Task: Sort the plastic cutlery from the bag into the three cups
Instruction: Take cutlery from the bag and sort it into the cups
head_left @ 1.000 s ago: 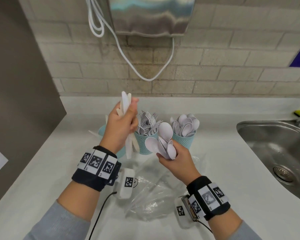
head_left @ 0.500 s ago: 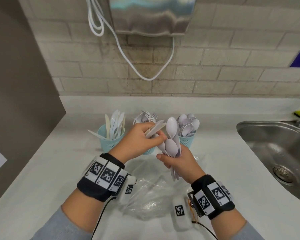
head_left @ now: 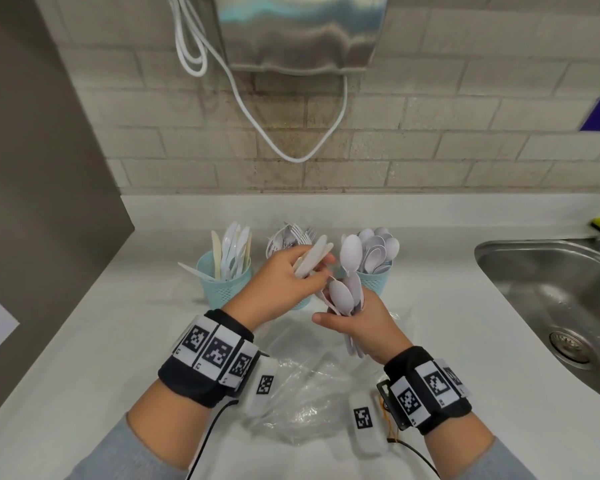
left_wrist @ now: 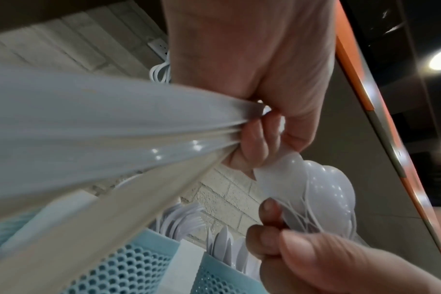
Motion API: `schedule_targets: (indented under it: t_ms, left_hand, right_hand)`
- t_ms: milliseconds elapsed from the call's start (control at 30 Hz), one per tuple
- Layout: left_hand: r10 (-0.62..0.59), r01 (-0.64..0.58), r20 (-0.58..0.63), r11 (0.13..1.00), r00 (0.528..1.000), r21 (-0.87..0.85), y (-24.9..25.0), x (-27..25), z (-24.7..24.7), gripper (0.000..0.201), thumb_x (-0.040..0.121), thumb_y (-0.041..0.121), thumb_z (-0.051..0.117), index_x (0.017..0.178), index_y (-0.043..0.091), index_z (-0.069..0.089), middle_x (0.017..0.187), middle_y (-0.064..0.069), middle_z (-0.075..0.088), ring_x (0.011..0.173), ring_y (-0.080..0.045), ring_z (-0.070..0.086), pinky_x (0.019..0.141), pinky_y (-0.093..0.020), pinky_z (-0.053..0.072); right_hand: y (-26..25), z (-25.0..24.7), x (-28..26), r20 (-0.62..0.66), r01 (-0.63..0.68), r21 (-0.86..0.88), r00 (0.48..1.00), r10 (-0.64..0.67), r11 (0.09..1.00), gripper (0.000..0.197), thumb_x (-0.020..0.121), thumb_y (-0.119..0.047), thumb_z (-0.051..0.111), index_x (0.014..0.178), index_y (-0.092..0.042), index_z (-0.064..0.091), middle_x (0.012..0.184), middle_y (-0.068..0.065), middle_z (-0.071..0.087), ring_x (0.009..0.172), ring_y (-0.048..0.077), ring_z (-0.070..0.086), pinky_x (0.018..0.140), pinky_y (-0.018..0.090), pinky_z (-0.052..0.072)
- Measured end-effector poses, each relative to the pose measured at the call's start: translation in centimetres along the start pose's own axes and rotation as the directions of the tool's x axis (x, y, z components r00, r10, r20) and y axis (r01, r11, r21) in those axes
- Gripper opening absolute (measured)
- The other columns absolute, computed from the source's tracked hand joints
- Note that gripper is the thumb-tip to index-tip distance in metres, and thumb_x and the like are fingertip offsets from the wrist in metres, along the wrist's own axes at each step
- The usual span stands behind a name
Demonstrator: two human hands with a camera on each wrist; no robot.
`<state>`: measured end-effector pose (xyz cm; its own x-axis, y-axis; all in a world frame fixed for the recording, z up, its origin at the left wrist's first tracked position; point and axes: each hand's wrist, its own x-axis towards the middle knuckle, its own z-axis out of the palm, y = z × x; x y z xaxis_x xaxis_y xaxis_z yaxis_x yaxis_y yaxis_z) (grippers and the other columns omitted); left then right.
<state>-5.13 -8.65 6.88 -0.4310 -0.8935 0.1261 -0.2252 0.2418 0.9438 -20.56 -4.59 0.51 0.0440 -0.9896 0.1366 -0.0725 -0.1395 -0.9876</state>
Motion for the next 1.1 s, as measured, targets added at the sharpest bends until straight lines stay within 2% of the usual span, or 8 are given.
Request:
schedule_targets:
  t_ms: [67, 167, 333, 500, 567, 700, 867, 1100]
  left_hand:
    - [-0.006, 0.003, 0.029, 0.997, 1.0, 0.075, 0.0, 0.1, 0.0, 0.017, 0.081, 0.005, 0.064, 0.089, 0.017, 0.072, 0.088, -0.001, 0.074, 0.082, -0.012, 0.07, 0.08, -0.027, 0.056]
    - [0.026, -0.022, -0.023, 0.988, 0.999, 0.154, 0.3, 0.2, 0.1, 0.011, 0.079, 0.011, 0.071, 0.079, 0.022, 0.073, 0.082, 0.002, 0.074, 0.082, -0.013, 0.069, 0.084, -0.034, 0.056]
    - [0.06, -0.053, -0.21, 0.998, 0.976, 0.035, 1.0, 1.0, -0.2, 0.012, 0.071, 0.02, 0.08, 0.078, 0.014, 0.073, 0.081, -0.002, 0.073, 0.081, -0.016, 0.069, 0.079, -0.03, 0.055]
    - [0.029, -0.014, -0.093, 0.988, 0.995, 0.156, 0.9, 1.0, 0.3, 0.016, 0.071, 0.021, 0.081, 0.078, 0.011, 0.071, 0.077, -0.001, 0.071, 0.073, -0.012, 0.065, 0.073, -0.027, 0.052]
    - [0.034, -0.024, -0.062, 0.986, 0.998, 0.167, 0.6, 1.0, 0.4, 0.012, 0.074, 0.022, 0.077, 0.078, 0.012, 0.071, 0.075, 0.001, 0.07, 0.069, -0.006, 0.062, 0.07, -0.023, 0.051]
    - [0.109, -0.099, -0.281, 0.994, 0.954, 0.048, 0.9, 1.2, -0.4, 0.015, 0.082, 0.027, 0.069, 0.07, 0.019, 0.067, 0.067, 0.0, 0.065, 0.061, -0.006, 0.056, 0.061, -0.019, 0.045]
    - [0.065, -0.131, -0.43, 0.983, 0.9, -0.126, 1.0, 2.1, -3.7, 0.028, 0.094, 0.033, 0.051, 0.069, 0.021, 0.053, 0.046, 0.009, 0.04, 0.04, -0.005, 0.035, 0.043, -0.02, 0.03]
    - [0.025, -0.256, -0.524, 0.892, 0.851, -0.372, 1.0, 3.4, -9.1, 0.034, 0.097, 0.036, 0.045, 0.068, 0.018, 0.046, 0.046, 0.012, 0.038, 0.041, -0.007, 0.032, 0.042, -0.021, 0.029]
  right_hand:
    - [-0.1, 0.0, -0.1, 0.027, 0.0, -0.028, 1.0, 0.001, 1.0, 0.035, 0.074, 0.005, 0.074, 0.092, -0.023, 0.062, 0.068, -0.02, 0.066, 0.069, -0.005, 0.059, 0.067, 0.011, 0.046]
    - [-0.2, 0.3, 0.0, 0.031, -0.024, -0.014, 0.999, 0.024, 1.0, 0.026, 0.078, 0.003, 0.072, 0.089, -0.018, 0.062, 0.064, -0.01, 0.06, 0.059, 0.003, 0.055, 0.059, 0.017, 0.046]
    - [-0.3, 0.3, 0.1, 0.056, -0.067, -0.062, 0.996, 0.07, 0.996, 0.015, 0.083, -0.013, 0.072, 0.073, -0.012, 0.061, 0.056, 0.003, 0.059, 0.052, 0.016, 0.056, 0.057, 0.03, 0.047]
    - [-0.4, 0.7, 0.3, 0.022, -0.063, -0.035, 0.998, 0.064, 0.997, 0.012, 0.082, -0.007, 0.072, 0.08, -0.01, 0.06, 0.056, -0.004, 0.059, 0.049, 0.01, 0.053, 0.054, 0.021, 0.047]
    - [-0.4, 0.6, 0.4, 0.014, -0.067, -0.027, 0.998, 0.068, 0.997, 0.016, 0.078, -0.007, 0.075, 0.086, -0.003, 0.061, 0.062, 0.001, 0.057, 0.052, 0.01, 0.051, 0.054, 0.02, 0.046]
    - [-0.3, 0.1, 0.5, -0.018, -0.105, -0.016, 0.994, 0.105, 0.994, 0.029, 0.074, -0.006, 0.078, 0.085, 0.011, 0.057, 0.07, 0.008, 0.05, 0.058, 0.005, 0.049, 0.056, 0.017, 0.045]
    - [-2.1, -1.0, 1.2, -0.104, -0.08, -0.01, 0.991, 0.079, 0.997, 0.015, 0.076, 0.001, 0.073, 0.076, -0.012, 0.066, 0.065, -0.012, 0.067, 0.064, -0.001, 0.062, 0.066, 0.014, 0.049]
    - [-9.1, -4.5, 5.0, -0.303, 0.197, -0.029, 0.932, -0.196, 0.98, 0.025, 0.082, 0.003, 0.066, 0.07, -0.015, 0.054, 0.07, 0.004, 0.058, 0.058, 0.01, 0.058, 0.063, 0.021, 0.052]
